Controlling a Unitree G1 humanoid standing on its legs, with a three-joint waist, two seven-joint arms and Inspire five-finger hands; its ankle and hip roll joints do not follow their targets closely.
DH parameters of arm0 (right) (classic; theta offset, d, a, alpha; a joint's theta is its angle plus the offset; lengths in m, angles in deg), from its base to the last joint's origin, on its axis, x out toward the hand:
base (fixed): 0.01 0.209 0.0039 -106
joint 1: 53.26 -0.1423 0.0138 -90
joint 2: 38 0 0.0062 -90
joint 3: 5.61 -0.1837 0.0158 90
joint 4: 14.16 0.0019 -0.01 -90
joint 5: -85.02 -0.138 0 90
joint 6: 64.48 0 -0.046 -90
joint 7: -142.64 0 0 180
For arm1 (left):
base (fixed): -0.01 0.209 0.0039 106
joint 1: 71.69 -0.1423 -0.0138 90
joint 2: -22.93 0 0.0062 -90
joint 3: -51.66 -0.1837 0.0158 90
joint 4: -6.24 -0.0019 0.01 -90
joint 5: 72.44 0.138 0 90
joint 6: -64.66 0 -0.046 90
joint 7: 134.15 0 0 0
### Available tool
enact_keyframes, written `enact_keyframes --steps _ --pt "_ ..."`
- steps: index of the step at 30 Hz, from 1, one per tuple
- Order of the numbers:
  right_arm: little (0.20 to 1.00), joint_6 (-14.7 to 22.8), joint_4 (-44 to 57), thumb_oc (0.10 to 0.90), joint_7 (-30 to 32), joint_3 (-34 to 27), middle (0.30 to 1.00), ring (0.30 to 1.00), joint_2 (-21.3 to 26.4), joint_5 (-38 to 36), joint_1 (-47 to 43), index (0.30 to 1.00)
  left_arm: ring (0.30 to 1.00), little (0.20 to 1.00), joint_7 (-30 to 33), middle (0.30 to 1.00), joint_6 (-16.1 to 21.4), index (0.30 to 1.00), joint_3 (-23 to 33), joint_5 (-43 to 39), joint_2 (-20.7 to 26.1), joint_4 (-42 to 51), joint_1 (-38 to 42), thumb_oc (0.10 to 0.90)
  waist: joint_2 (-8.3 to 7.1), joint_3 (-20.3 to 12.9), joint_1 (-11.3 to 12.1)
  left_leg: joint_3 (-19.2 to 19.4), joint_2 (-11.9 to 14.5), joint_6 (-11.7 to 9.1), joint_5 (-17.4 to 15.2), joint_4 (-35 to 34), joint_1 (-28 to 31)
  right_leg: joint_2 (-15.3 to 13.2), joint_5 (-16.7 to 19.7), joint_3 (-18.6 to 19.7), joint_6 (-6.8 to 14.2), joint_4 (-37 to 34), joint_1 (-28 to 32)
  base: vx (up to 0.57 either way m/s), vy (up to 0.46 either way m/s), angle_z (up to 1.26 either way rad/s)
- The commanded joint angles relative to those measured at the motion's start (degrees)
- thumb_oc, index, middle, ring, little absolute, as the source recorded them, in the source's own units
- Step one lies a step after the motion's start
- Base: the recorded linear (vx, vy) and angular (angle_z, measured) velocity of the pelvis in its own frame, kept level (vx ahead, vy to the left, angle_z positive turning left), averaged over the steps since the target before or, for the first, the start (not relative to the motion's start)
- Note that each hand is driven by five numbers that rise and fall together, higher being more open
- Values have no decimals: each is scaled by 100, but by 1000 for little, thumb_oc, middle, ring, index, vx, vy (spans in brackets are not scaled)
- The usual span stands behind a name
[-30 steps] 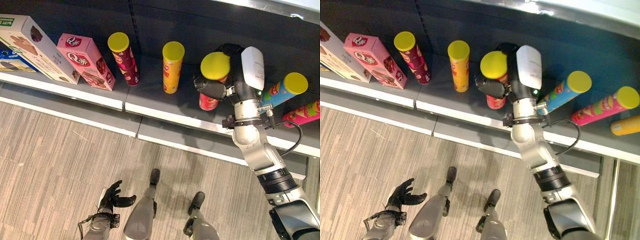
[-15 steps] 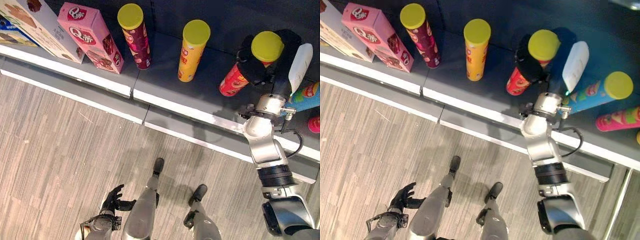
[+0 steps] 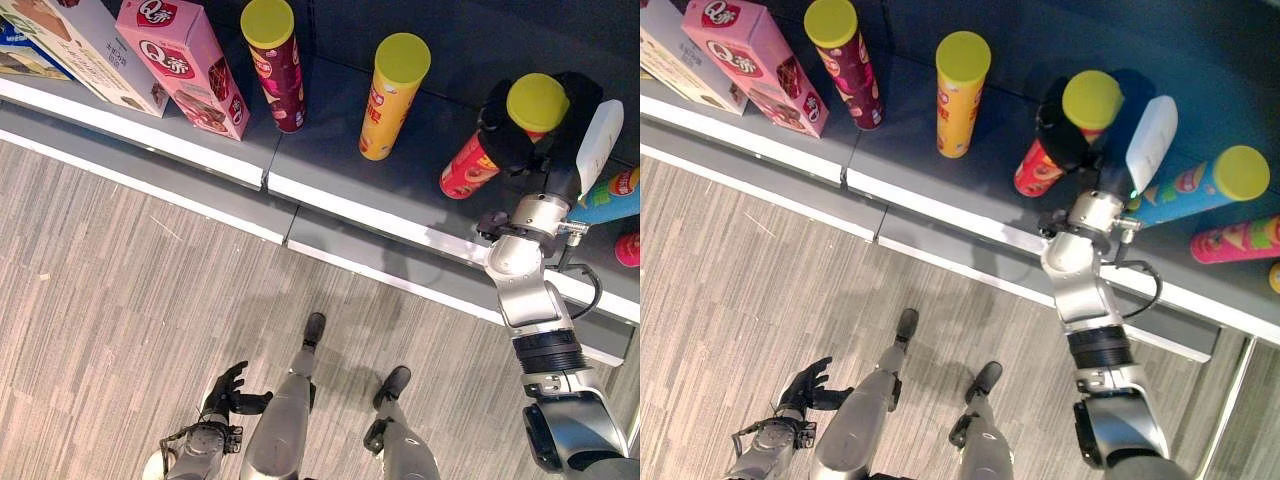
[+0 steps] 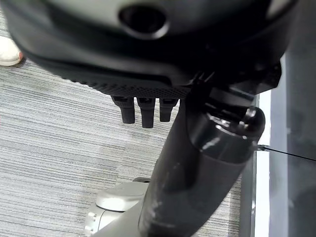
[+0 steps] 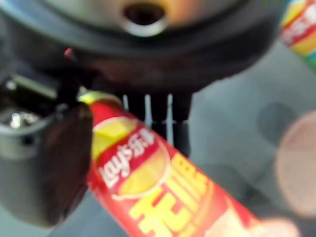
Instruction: Put the goods on the table back onto the shelves and tidy them up.
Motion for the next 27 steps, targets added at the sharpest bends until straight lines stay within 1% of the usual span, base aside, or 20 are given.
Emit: enact_keyframes --steps 1,7,15,19,27 --pt "300 450 394 400 472 -234 300 300 493 201 -425 300 900 900 160 900 126 900 -223 -79 210 -28 -215 800 131 -408 -36 -482 16 -199 -497 12 92 -575 242 -187 576 51 133 0 0 0" --pt "300 430 126 400 556 -218 300 300 503 162 -487 300 900 900 182 900 155 900 -232 -73 219 -65 -165 800 180 -362 -47 -496 -1 -202 -491 23 62 -598 241 -208 587 56 121 0 0 0" --pt "300 468 8 400 662 -194 300 300 489 98 -633 300 900 900 214 900 177 900 -272 -80 223 -129 -74 800 242 -324 -38 -550 -32 -187 -477 12 3 -639 279 -231 604 64 65 1 2 3" --pt "300 453 5 400 679 -183 300 300 449 130 -617 300 900 900 228 900 168 900 -283 -50 217 -148 -45 800 226 -314 -47 -558 -33 -181 -475 12 -4 -637 271 -247 600 64 64 3 -3 6" --pt "300 286 -176 400 785 -127 300 300 519 335 -708 300 900 900 249 900 190 900 -263 -62 221 -193 8 800 220 -315 -75 -583 -39 -184 -473 29 -19 -650 260 -257 592 71 69 0 0 0"
